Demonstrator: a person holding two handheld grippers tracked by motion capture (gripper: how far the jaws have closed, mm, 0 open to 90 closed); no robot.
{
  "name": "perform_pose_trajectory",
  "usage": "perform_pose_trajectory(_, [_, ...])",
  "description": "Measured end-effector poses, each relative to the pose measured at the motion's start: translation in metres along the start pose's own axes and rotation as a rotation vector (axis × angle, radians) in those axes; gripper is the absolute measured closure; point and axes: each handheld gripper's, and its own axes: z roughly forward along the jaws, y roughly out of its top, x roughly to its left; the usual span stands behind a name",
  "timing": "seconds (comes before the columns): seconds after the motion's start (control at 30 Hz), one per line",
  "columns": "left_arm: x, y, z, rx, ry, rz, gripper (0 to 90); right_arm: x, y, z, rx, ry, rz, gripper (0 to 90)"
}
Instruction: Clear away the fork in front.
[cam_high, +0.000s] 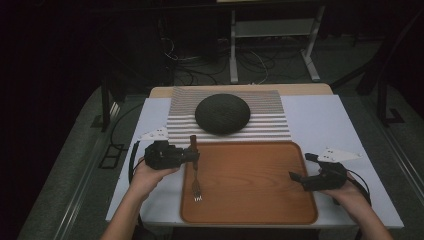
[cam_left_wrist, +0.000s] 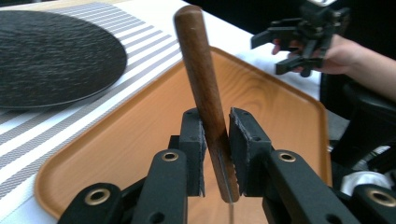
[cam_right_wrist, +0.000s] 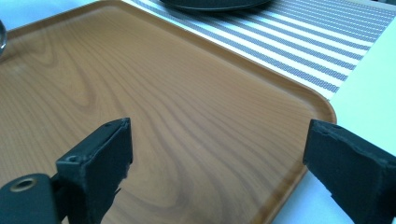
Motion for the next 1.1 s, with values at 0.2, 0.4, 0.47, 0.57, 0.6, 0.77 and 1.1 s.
perform_pose_trajectory(0.2, [0.010,-0.007,0.013,0.015,0.024,-0.029,71.3,0.000,0.000,0.001,0.006,0.000,0.000,8.4])
perform_pose_trajectory(0.4, [0.015,-0.016,0.027,0.066,0.035,-0.047,67.6,0.001,-0.001,0.003,0.015,0.009,-0.009,8.4])
perform_pose_trajectory(0.47, [0.017,-0.019,0.030,0.076,0.040,-0.059,66.6,0.002,-0.001,0.003,0.020,0.011,-0.011,8.4])
perform_pose_trajectory(0.57, [0.020,-0.024,0.034,0.075,0.033,-0.085,66.4,0.003,-0.001,0.003,0.023,0.014,-0.017,8.4])
perform_pose_trajectory(0.6, [0.021,-0.025,0.036,0.082,0.032,-0.095,66.4,0.003,-0.001,0.003,0.023,0.016,-0.018,8.5])
perform_pose_trajectory(0.77, [0.024,-0.031,0.045,0.111,0.031,-0.121,65.6,0.004,-0.001,0.005,0.030,0.022,-0.025,8.6])
perform_pose_trajectory(1.1, [0.028,-0.040,0.055,0.169,0.046,-0.141,64.1,0.004,-0.001,0.005,0.031,0.022,-0.027,8.7])
